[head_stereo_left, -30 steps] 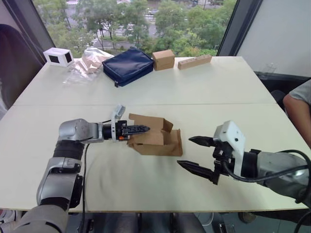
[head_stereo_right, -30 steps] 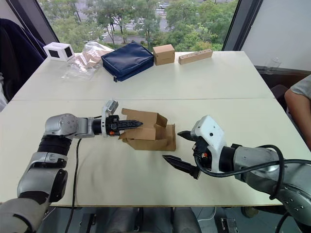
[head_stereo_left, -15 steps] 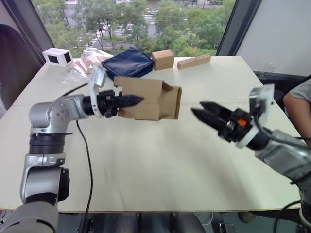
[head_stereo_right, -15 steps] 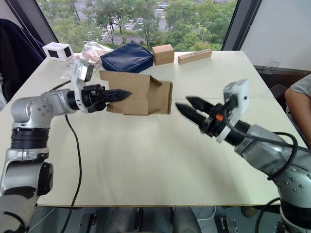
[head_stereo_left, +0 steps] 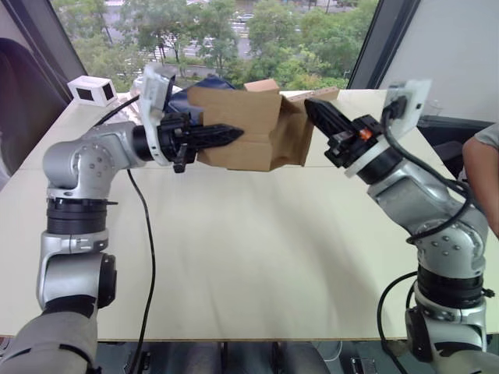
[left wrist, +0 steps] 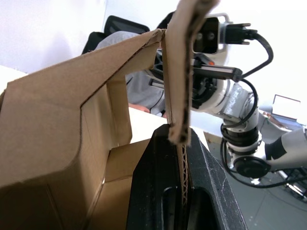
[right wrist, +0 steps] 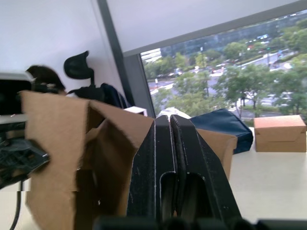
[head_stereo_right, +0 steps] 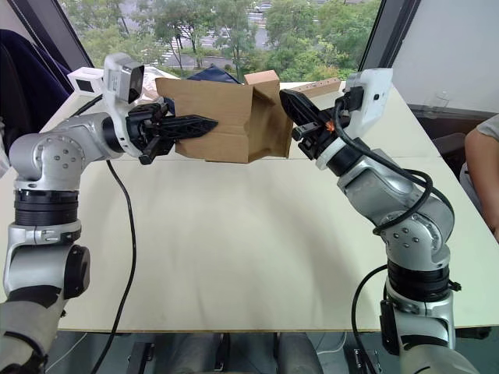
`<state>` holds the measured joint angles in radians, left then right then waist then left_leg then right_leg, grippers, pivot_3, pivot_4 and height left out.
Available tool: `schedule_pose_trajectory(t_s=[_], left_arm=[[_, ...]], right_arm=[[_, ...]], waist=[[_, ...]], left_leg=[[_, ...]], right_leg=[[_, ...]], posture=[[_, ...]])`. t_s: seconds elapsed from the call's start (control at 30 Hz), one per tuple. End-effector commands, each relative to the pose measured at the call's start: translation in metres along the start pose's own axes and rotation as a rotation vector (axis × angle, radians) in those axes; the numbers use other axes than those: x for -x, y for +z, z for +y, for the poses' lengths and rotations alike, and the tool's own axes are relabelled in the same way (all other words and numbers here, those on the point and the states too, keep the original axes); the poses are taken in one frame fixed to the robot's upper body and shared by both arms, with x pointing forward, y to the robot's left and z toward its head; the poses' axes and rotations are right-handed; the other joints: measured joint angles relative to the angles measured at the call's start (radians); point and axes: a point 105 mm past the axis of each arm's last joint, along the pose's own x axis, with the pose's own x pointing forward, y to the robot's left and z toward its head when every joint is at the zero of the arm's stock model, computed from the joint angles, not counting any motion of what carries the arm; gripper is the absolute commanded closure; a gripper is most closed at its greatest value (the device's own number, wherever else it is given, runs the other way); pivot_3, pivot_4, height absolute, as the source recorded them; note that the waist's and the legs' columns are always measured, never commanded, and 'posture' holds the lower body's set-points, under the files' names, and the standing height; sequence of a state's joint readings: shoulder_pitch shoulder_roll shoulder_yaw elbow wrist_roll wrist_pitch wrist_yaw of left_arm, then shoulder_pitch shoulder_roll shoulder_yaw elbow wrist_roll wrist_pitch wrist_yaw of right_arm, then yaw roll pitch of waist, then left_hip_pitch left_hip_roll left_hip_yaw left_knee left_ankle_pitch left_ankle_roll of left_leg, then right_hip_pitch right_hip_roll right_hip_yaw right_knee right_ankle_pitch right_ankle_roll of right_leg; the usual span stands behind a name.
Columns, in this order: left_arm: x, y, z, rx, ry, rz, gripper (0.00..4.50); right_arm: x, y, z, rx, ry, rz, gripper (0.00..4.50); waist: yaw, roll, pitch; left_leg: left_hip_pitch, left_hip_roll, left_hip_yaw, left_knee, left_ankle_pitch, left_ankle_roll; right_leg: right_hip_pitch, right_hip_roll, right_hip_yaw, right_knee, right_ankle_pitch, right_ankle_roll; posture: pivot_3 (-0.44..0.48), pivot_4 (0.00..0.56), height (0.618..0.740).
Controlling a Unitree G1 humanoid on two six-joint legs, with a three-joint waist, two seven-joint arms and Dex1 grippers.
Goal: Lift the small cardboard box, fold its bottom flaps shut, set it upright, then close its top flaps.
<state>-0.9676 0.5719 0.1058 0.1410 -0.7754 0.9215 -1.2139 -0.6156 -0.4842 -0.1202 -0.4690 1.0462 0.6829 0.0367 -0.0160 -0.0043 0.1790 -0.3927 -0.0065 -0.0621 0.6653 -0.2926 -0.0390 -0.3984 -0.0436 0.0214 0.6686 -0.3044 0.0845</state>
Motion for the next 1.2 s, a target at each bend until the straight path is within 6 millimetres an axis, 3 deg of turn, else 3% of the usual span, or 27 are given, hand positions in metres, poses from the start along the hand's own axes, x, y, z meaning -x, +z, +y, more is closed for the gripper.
schedule_pose_trajectory(t_s=[0.03, 0.33, 0.7, 1.07, 1.2], left_arm=[[-0.003, 0.011, -0.007, -0.057, -0.023, -0.023, 4.5], [-0.009, 0.01, -0.014, -0.039, -0.069, -0.027, 4.5], [-0.012, 0.014, -0.008, -0.041, -0.051, -0.054, 4.5], [-0.01, 0.021, 0.001, -0.04, -0.027, -0.085, 4.5], [-0.012, 0.022, 0.0, -0.042, -0.034, -0.089, 4.5]], right_arm=[[-0.001, 0.004, 0.02, 0.017, 0.095, -0.011, 4.48], [-0.009, -0.006, 0.034, 0.001, 0.153, 0.006, 4.48], [-0.006, 0.0, 0.033, 0.03, 0.161, 0.0, 4.48], [0.034, 0.02, 0.02, 0.073, 0.205, 0.076, 4.48], [0.06, -0.002, 0.019, 0.048, 0.234, 0.234, 4.48]], waist=[[-0.001, 0.0, 0.0], [-0.003, 0.0, 0.0], [-0.002, 0.0, 0.0], [0.001, 0.0, 0.0], [0.002, 0.0, 0.0]], left_leg=[[0.0, 0.0, 0.0, 0.0, 0.0, 0.0], [0.0, 0.0, 0.0, 0.0, 0.0, 0.0], [0.0, 0.0, 0.0, 0.0, 0.0, 0.0], [0.0, 0.0, 0.0, 0.0, 0.0, 0.0], [0.0, 0.0, 0.0, 0.0, 0.0, 0.0]], right_leg=[[0.0, 0.0, 0.0, 0.0, 0.0, 0.0], [-0.001, 0.0, 0.0, 0.001, 0.0, 0.0], [-0.001, 0.0, 0.0, 0.001, 0.0, 0.0], [-0.001, 0.0, 0.0, 0.0, 0.0, 0.0], [0.0, 0.0, 0.0, 0.0, 0.0, 0.0]], posture=[[0.0, 0.15, 0.74], [0.0, 0.15, 0.74], [0.0, 0.15, 0.74], [0.0, 0.15, 0.74], [0.0, 0.15, 0.74]])
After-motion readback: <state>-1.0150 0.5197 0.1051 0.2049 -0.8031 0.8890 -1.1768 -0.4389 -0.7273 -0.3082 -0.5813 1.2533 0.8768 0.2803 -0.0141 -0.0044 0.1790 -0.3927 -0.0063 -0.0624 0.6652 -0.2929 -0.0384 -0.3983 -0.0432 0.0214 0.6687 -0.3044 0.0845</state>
